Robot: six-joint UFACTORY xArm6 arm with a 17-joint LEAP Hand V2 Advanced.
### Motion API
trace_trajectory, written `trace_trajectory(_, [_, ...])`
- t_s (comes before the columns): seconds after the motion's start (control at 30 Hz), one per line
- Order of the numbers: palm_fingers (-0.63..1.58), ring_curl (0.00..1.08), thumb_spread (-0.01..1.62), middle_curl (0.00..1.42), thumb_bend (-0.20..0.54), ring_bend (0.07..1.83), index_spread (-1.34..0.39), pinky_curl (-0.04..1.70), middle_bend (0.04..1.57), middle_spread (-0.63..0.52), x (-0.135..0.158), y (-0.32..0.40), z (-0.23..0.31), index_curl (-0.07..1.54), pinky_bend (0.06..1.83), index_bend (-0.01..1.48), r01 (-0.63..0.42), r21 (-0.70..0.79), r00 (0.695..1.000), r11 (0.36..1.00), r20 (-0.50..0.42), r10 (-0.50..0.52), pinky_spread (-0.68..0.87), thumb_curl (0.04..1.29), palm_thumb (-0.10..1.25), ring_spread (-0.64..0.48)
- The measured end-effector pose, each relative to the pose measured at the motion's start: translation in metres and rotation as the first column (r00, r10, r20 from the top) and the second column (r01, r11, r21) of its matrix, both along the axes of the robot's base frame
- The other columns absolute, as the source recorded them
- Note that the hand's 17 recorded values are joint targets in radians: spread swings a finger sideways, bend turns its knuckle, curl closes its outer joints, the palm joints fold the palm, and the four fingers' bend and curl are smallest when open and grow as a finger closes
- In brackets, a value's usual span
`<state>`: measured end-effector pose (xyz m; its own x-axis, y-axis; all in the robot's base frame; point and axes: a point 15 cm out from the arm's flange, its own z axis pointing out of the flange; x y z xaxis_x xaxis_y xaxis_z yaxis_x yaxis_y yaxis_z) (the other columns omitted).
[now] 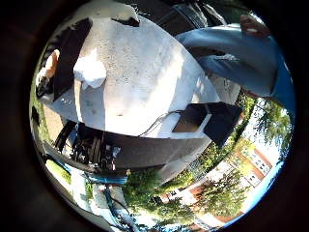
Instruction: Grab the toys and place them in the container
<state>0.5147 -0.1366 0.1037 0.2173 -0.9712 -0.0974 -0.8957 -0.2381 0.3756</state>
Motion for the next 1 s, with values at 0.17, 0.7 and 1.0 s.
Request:
trace_trajectory(0.17, [0.1, 0.29, 1.16, 0.38, -0.026, 0.42, -0.21, 0.27, 0.19, 0.04, -0.002, -0.011, -0.066, 0.37, 0.46, 0.16, 0.023, 0.008, 0.999, 1.0, -0.023, -0.022, 0.45, 0.39, 0.67, 0.26])
trace_trajectory(0.7, [0.2, 0.31, 1.13, 0.37, -0.031, 0.43, -0.12, 0.26, 0.19, 0.02, -0.002, 0.044, -0.176, 0.27, 0.49, 0.14, -0.048, 0.011, 0.998, 0.999, -0.048, 0.049, 0.45, 0.38, 0.67, 0.26])
trace_trajectory(1.0, [1.09, 0.37, 1.11, 0.44, -0.017, 0.74, -0.16, 0.29, 0.41, -0.05, -0.015, 0.069, -0.193, 0.24, 0.78, 0.2, -0.107, -0.028, 0.989, 0.994, -0.11, 0.103, 0.48, 0.37, 0.67, 0.23])
